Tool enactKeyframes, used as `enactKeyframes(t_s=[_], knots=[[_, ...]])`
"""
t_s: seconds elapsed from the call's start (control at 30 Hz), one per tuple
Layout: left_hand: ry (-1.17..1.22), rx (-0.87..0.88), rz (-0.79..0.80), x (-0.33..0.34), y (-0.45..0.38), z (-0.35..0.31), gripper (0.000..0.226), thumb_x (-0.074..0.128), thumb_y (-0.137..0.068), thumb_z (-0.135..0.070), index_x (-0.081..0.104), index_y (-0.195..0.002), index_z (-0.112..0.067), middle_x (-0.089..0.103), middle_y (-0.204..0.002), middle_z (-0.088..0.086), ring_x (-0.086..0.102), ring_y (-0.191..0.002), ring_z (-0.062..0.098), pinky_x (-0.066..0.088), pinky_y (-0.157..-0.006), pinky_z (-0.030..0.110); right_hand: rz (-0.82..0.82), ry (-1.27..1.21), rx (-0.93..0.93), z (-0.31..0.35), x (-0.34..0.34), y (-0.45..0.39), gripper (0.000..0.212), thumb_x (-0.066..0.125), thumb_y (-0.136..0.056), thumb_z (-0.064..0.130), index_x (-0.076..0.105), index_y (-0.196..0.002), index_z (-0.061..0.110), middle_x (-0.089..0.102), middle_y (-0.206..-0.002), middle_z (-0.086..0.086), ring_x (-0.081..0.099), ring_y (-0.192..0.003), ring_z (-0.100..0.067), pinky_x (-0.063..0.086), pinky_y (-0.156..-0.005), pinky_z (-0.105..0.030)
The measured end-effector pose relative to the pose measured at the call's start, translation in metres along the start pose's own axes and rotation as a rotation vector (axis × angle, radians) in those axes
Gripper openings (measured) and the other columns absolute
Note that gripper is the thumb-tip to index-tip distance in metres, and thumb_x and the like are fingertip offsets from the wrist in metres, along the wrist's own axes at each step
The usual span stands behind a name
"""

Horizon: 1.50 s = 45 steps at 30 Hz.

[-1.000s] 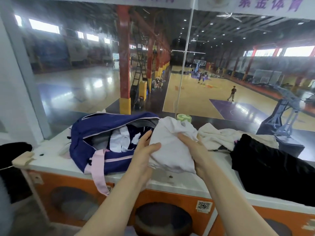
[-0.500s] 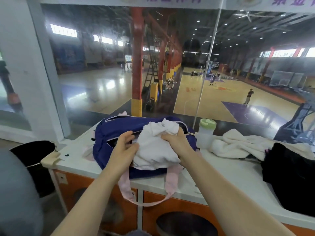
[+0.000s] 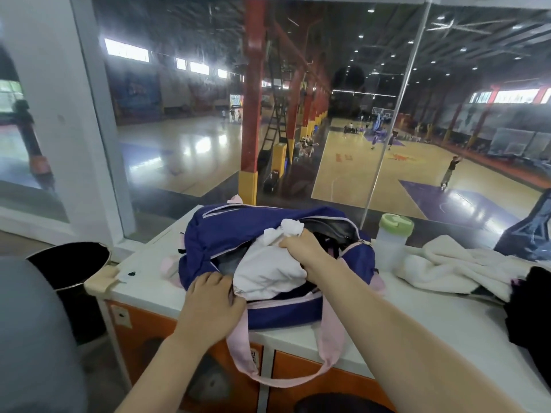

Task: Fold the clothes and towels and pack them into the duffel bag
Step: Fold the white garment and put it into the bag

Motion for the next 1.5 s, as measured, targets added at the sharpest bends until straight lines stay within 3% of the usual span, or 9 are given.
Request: enactKeyframes(t_s=[0.33, 0.43, 0.53, 0.67, 0.87, 1.03, 1.13, 1.33, 1.5], knots=[[0.299, 0.045, -0.214, 0.006, 0.011, 0.005, 0.018, 0.059, -0.087, -0.018, 0.051, -0.102, -0.024, 0.046, -0.106, -0.010, 0.041, -0.105, 0.007, 0.042, -0.086, 0.017, 0.050, -0.373, 0.113, 0.007, 0.039, -0.019, 0.029, 0.048, -0.083, 0.005, 0.059, -0.068, 0.026, 0.063, -0.072, 0.004, 0.055, -0.072, -0.019, 0.050, -0.074, -0.034], [0.366, 0.130, -0.257, 0.000, 0.015, 0.002, 0.015, 0.049, -0.087, -0.028, 0.048, -0.101, -0.033, 0.047, -0.108, -0.018, 0.042, -0.112, 0.005, 0.037, -0.092, 0.012, -0.057, -0.462, 0.058, 0.015, 0.057, -0.034, 0.021, 0.040, -0.094, 0.010, 0.055, -0.095, 0.025, 0.053, -0.086, 0.000, 0.051, -0.082, -0.018, 0.046, -0.079, -0.029], [0.401, 0.110, -0.287, -0.005, 0.013, 0.005, 0.015, 0.043, -0.089, -0.033, 0.050, -0.103, -0.032, 0.051, -0.112, -0.016, 0.043, -0.117, 0.009, 0.039, -0.096, 0.021, -0.016, -0.306, -0.099, 0.018, 0.070, -0.042, 0.024, 0.047, -0.096, 0.014, 0.048, -0.119, 0.020, 0.056, -0.101, 0.001, 0.058, -0.095, -0.016, 0.049, -0.084, -0.026], [0.275, 0.105, -0.257, -0.002, 0.012, 0.018, 0.019, 0.059, -0.090, -0.017, 0.053, -0.104, -0.030, 0.048, -0.111, -0.018, 0.040, -0.117, 0.011, 0.038, -0.098, 0.026, 0.096, 0.297, -0.348, 0.005, 0.072, -0.034, 0.025, 0.052, -0.092, 0.017, 0.057, -0.113, 0.030, 0.061, -0.111, 0.005, 0.056, -0.100, -0.006, 0.037, -0.078, -0.008], [0.250, 0.111, -0.243, -0.009, 0.010, 0.016, 0.025, 0.060, -0.090, -0.012, 0.054, -0.106, -0.030, 0.048, -0.111, -0.019, 0.037, -0.114, 0.000, 0.031, -0.096, 0.008, 0.036, 0.402, -0.249, 0.005, 0.080, -0.041, 0.041, 0.047, -0.094, 0.005, 0.047, -0.135, 0.009, 0.053, -0.111, -0.003, 0.051, -0.117, -0.028, 0.034, -0.085, -0.020], [0.280, 0.165, -0.256, -0.014, 0.008, 0.012, 0.022, 0.055, -0.091, -0.014, 0.053, -0.106, -0.029, 0.050, -0.113, -0.016, 0.036, -0.122, 0.000, 0.026, -0.104, 0.010, 0.000, 0.262, -0.287, 0.017, 0.096, -0.045, 0.032, 0.047, -0.096, 0.010, 0.049, -0.127, 0.014, 0.058, -0.119, -0.005, 0.052, -0.102, -0.017, 0.038, -0.072, -0.011], [0.268, 0.179, -0.229, -0.012, 0.009, 0.015, 0.019, 0.044, -0.092, -0.030, 0.052, -0.108, -0.032, 0.051, -0.114, -0.016, 0.036, -0.121, 0.000, 0.031, -0.102, 0.014, 0.080, 0.405, -0.277, 0.000, 0.103, -0.048, 0.042, 0.048, -0.096, 0.018, 0.040, -0.137, 0.017, 0.055, -0.122, -0.005, 0.053, -0.114, -0.024, 0.043, -0.094, -0.031], [0.244, 0.119, -0.224, -0.009, 0.007, 0.017, 0.018, 0.054, -0.094, -0.022, 0.055, -0.111, -0.029, 0.046, -0.116, -0.020, 0.030, -0.118, -0.008, 0.026, -0.099, 0.008, 0.127, 0.351, -0.158, 0.000, 0.098, -0.041, 0.077, 0.058, -0.092, 0.028, 0.012, -0.152, 0.013, 0.043, -0.145, -0.008, 0.043, -0.132, -0.028, 0.036, -0.109, -0.036], [0.233, 0.107, -0.220, -0.011, 0.007, 0.018, 0.023, 0.059, -0.092, -0.018, 0.056, -0.113, -0.028, 0.049, -0.118, -0.017, 0.030, -0.116, -0.008, 0.023, -0.098, 0.006, 0.175, 0.017, 0.080, -0.001, 0.078, -0.042, 0.065, 0.071, -0.083, 0.020, 0.036, -0.137, 0.008, 0.061, -0.121, -0.010, 0.067, -0.091, -0.023, 0.058, -0.079, -0.036]])
Point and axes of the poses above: each hand's wrist, its own y-axis away from the middle knuckle, its own x-axis out of the palm, z = x × y, the point moved 3 cm from there along -y, towards the middle knuckle
